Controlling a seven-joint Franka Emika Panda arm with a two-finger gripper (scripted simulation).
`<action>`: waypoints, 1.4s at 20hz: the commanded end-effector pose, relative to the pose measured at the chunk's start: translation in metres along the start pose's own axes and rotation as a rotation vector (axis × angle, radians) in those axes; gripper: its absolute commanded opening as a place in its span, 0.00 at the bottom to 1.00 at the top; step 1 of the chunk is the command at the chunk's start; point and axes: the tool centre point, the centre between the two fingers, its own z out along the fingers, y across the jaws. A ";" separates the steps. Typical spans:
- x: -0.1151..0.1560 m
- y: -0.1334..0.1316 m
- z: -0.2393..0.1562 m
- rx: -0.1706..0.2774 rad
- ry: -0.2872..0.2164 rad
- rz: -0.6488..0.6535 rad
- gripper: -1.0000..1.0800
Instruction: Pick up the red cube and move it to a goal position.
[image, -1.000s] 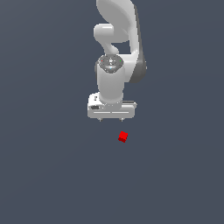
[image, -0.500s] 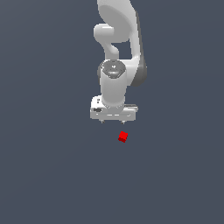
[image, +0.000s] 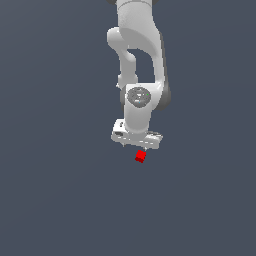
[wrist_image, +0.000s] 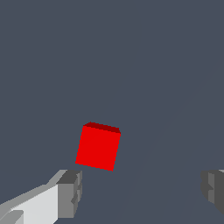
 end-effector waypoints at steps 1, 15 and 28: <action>0.000 -0.009 0.017 0.000 0.002 0.052 0.96; 0.008 -0.034 0.068 0.004 0.006 0.208 0.96; 0.008 -0.035 0.069 0.004 0.006 0.209 0.00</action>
